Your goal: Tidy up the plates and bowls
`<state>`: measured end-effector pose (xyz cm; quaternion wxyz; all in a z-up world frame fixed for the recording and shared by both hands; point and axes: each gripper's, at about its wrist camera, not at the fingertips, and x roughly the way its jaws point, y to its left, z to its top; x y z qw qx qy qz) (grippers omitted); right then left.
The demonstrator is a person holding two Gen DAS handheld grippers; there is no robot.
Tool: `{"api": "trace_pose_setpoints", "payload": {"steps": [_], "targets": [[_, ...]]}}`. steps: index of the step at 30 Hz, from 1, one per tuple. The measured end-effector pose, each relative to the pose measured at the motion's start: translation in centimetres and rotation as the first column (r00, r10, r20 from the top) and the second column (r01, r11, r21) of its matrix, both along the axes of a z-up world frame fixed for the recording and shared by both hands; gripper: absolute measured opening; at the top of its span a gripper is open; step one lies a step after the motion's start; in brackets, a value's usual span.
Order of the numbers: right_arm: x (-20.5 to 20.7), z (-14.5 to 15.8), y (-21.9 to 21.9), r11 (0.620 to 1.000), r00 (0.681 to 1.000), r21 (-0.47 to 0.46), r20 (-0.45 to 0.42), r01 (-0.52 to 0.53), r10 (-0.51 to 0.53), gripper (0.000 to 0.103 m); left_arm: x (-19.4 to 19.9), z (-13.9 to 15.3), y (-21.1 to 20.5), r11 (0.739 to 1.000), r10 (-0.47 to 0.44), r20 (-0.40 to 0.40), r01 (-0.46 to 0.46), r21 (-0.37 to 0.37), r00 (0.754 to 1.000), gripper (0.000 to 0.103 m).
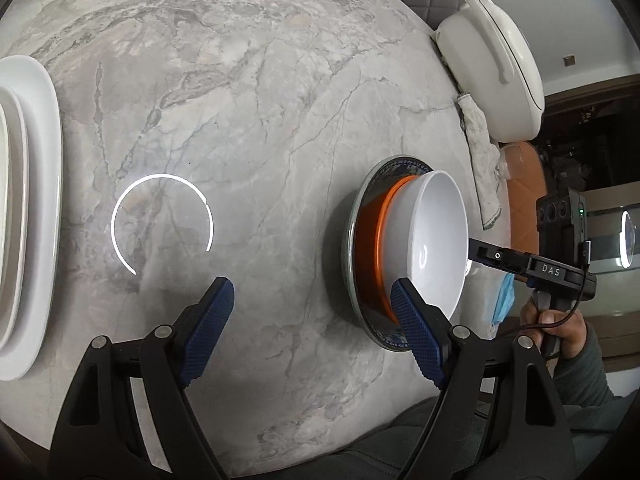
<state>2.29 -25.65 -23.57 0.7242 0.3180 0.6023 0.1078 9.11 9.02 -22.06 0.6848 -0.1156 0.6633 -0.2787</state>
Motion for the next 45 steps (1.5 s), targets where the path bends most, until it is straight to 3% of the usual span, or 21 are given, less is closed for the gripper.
{"api": "trace_pose_setpoints", "payload": {"steps": [3, 10, 12, 16, 23, 26, 32, 37, 45], "targets": [[0.2, -0.4, 0.5, 1.0, 1.0, -0.002, -0.01, -0.019, 0.019, 0.037, 0.1, -0.5, -0.3, 1.0, -0.007, 0.006, 0.007, 0.014, 1.0, 0.079], [0.6, -1.6, 1.1, 0.999, 0.999, 0.014, -0.019, -0.041, 0.041, 0.037, 0.8, 0.1, -1.8, 0.997, -0.081, 0.084, 0.082, -0.002, 0.993, 0.062], [0.6, -1.9, 1.3, 0.999, 0.999, 0.017, -0.02, -0.049, 0.049, 0.037, 1.1, 0.2, -2.0, 0.996, -0.084, 0.087, 0.084, 0.002, 0.993, 0.062], [0.6, -2.2, 1.5, 0.998, 0.999, 0.029, -0.011, -0.051, 0.052, 0.034, 1.6, -0.3, -1.9, 0.998, -0.069, 0.048, 0.07, -0.008, 0.996, 0.061], [0.4, -2.1, 1.6, 0.998, 0.999, 0.041, -0.018, -0.046, 0.047, 0.032, 1.1, -0.4, -1.4, 0.995, -0.082, 0.056, 0.079, 0.056, 0.995, 0.059], [0.5, -1.9, 1.8, 0.997, 0.998, 0.048, -0.013, -0.055, 0.055, 0.026, 0.9, -0.8, -2.1, 0.991, -0.116, 0.044, 0.113, 0.067, 0.992, 0.059], [0.2, -2.2, 1.4, 0.995, 1.0, 0.095, 0.008, -0.031, 0.03, 0.023, 1.3, -2.4, -2.1, 0.995, -0.095, -0.02, 0.095, 0.001, 0.995, 0.057], [0.1, -2.7, 1.0, 0.99, 1.0, 0.138, 0.006, -0.025, 0.024, 0.024, 1.7, -2.1, -2.7, 0.992, -0.122, -0.003, 0.122, -0.035, 0.992, 0.032], [0.4, -3.2, 0.4, 0.983, 1.0, 0.182, -0.015, -0.019, 0.022, 0.025, 2.2, -2.2, -3.3, 0.989, -0.118, -0.036, 0.115, -0.094, 0.992, 0.018]]}}
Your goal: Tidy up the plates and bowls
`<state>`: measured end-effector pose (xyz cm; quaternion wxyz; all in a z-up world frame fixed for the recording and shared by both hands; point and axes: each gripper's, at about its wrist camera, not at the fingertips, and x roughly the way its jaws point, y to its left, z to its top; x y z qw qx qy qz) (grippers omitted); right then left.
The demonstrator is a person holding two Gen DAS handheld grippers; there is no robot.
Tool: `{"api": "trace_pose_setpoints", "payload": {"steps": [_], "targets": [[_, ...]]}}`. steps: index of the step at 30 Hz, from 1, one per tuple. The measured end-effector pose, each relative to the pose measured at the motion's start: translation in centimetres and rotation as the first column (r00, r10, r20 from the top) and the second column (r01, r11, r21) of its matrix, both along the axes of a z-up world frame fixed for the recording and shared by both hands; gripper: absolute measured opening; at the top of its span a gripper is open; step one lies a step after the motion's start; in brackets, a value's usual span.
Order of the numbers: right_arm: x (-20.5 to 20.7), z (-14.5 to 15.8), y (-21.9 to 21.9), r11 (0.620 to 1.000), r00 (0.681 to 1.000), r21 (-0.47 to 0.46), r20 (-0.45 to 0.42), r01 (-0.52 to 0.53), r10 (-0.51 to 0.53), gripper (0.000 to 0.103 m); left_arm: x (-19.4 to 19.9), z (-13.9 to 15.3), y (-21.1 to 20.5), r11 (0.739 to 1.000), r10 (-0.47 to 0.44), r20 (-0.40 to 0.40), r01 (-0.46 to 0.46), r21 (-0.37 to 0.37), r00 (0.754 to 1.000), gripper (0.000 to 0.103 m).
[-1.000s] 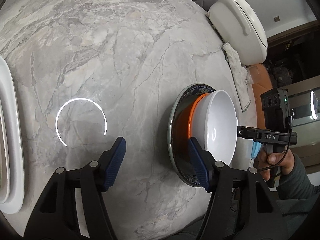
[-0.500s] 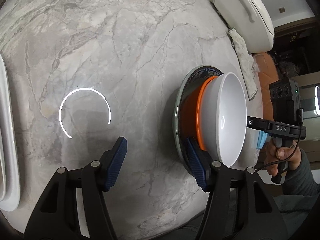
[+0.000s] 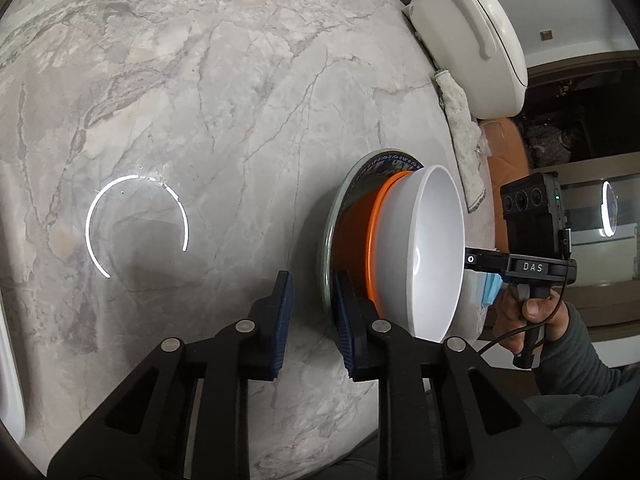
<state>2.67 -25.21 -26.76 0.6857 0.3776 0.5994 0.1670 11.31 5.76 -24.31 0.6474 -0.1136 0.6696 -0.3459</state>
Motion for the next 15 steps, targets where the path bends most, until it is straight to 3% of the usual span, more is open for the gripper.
{"api": "trace_pose_setpoints", "payload": {"steps": [2, 6, 15], "targets": [[-0.04, -0.12, -0.16, 1.0, 1.0, 0.011, 0.001, 0.0, 0.0, 0.024, -0.02, -0.01, 0.1, 1.0, -0.004, -0.004, 0.004, -0.013, 1.0, 0.014], [-0.03, 0.33, 0.07, 1.0, 0.999, 0.013, 0.023, -0.023, 0.023, 0.011, -0.15, 0.13, 0.27, 1.0, -0.012, -0.005, 0.012, -0.025, 1.0, 0.008], [0.27, 0.66, 0.25, 1.0, 0.999, -0.005, 0.018, -0.029, 0.029, 0.011, -0.16, 0.09, -0.16, 0.999, -0.018, -0.003, 0.018, -0.033, 1.0, 0.005]]}}
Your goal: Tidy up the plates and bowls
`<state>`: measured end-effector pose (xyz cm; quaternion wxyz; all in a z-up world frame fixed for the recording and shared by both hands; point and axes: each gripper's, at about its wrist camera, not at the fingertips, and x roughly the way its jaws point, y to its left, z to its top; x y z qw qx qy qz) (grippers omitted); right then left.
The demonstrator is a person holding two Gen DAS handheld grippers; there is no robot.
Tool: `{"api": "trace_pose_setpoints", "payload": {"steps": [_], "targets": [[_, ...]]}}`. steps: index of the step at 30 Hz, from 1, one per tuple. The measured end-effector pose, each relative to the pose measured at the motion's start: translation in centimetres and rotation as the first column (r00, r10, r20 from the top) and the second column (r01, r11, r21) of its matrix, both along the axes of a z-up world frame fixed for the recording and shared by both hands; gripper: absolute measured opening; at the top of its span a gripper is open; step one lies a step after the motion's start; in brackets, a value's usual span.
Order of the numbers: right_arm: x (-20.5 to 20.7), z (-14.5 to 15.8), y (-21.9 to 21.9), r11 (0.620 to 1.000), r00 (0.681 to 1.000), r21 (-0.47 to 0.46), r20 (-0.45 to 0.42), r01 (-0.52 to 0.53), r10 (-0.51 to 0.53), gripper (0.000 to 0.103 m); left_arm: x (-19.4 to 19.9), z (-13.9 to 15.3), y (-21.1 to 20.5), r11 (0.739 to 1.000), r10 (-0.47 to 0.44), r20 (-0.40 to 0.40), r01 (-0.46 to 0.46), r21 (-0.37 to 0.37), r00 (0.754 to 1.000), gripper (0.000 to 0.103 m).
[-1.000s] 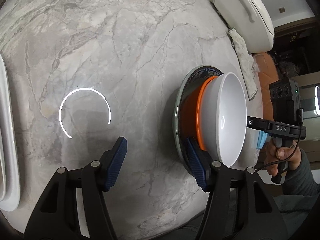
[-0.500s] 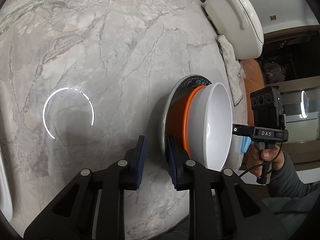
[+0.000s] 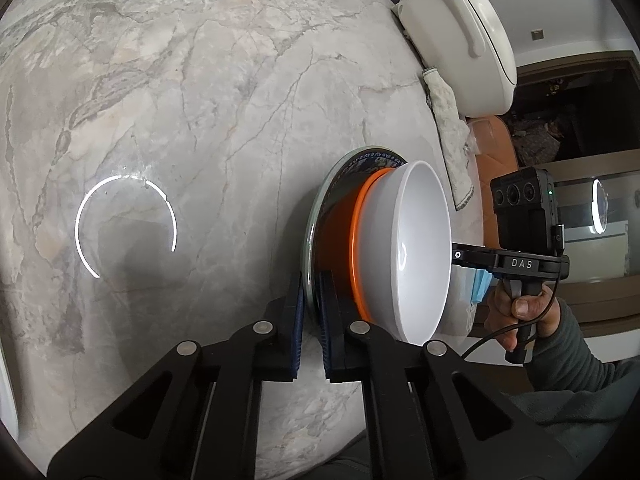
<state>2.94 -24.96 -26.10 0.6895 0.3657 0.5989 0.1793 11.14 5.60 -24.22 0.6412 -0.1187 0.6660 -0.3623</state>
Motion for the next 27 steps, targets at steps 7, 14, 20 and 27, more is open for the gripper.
{"api": "trace_pose_setpoints", "payload": {"steps": [7, 14, 20, 27], "targets": [[0.2, 0.7, 0.6, 1.0, 1.0, -0.012, 0.001, -0.011, 0.011, 0.011, -0.2, 0.5, 0.2, 1.0, 0.013, 0.006, -0.013, 0.005, 1.0, 0.004], [1.1, 2.6, 2.2, 0.999, 0.999, -0.013, 0.02, -0.035, 0.036, 0.011, -0.3, 2.8, 2.3, 0.998, 0.067, 0.021, -0.067, 0.009, 0.998, 0.004], [2.8, 4.8, 5.8, 0.994, 0.993, 0.0, 0.051, -0.106, 0.106, 0.011, -0.4, 5.8, 7.3, 0.983, 0.183, 0.047, -0.184, 0.009, 0.982, 0.003], [6.6, 8.1, 13.1, 0.97, 0.965, 0.017, 0.114, -0.241, 0.237, 0.012, -0.5, 9.8, 16.2, 0.94, 0.339, 0.099, -0.341, 0.002, 0.935, 0.003]]}}
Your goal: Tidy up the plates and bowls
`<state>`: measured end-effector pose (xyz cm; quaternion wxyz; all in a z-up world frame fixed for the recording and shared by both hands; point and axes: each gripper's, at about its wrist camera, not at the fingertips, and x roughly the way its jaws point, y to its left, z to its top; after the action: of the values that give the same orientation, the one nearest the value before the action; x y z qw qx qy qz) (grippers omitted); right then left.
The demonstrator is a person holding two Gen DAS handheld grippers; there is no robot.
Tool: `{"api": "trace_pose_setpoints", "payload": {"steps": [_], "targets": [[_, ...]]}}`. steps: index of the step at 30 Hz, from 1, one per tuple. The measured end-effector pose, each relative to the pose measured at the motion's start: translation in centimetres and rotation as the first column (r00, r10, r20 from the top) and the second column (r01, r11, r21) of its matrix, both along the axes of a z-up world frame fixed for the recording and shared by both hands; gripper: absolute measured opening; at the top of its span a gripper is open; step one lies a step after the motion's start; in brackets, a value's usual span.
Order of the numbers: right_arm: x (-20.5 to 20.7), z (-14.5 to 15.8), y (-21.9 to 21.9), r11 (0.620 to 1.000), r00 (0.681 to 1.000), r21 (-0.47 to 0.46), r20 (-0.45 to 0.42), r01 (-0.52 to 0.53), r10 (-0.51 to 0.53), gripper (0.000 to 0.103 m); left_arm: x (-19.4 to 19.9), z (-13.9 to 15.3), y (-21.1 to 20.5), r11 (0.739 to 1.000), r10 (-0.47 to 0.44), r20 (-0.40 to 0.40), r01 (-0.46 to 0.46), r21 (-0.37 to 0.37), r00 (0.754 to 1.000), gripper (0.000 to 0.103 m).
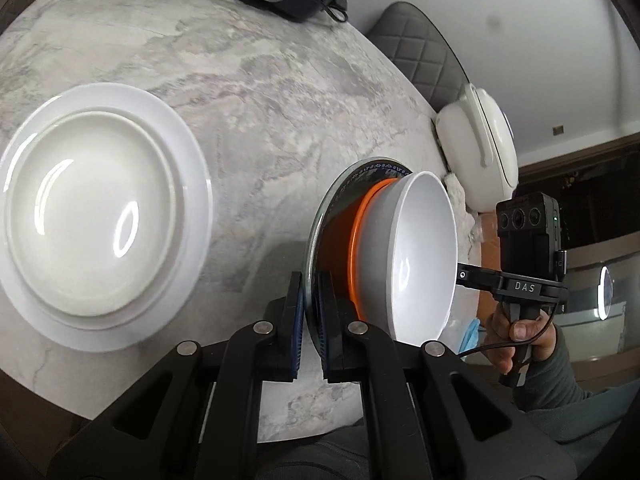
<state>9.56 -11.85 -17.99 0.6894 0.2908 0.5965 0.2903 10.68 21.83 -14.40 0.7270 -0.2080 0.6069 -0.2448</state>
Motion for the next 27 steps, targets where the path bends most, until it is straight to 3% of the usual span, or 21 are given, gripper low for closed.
{"api": "trace_pose_setpoints", "payload": {"steps": [5, 10, 17, 27], "targets": [[3.1, 1.1, 6.0, 0.995, 0.994, 0.005, 0.035, -0.1, 0.1, 0.012, 0.6, 2.0, 6.4, 0.996, 0.086, 0.039, -0.087, 0.021, 0.996, 0.003], [5.6, 0.9, 11.3, 0.987, 0.986, -0.002, 0.041, -0.163, 0.162, 0.012, 1.8, 2.0, 12.2, 0.989, 0.137, 0.046, -0.139, 0.048, 0.99, 0.003], [8.1, -1.1, 17.0, 0.977, 0.978, -0.041, 0.013, -0.207, 0.208, 0.012, 3.6, -1.9, 17.8, 0.98, 0.182, 0.004, -0.182, 0.077, 0.983, 0.003], [9.7, -3.9, 20.2, 0.971, 0.977, -0.105, -0.035, -0.215, 0.212, 0.012, 5.3, -6.2, 20.0, 0.979, 0.174, -0.035, -0.169, 0.11, 0.984, 0.004]]}}
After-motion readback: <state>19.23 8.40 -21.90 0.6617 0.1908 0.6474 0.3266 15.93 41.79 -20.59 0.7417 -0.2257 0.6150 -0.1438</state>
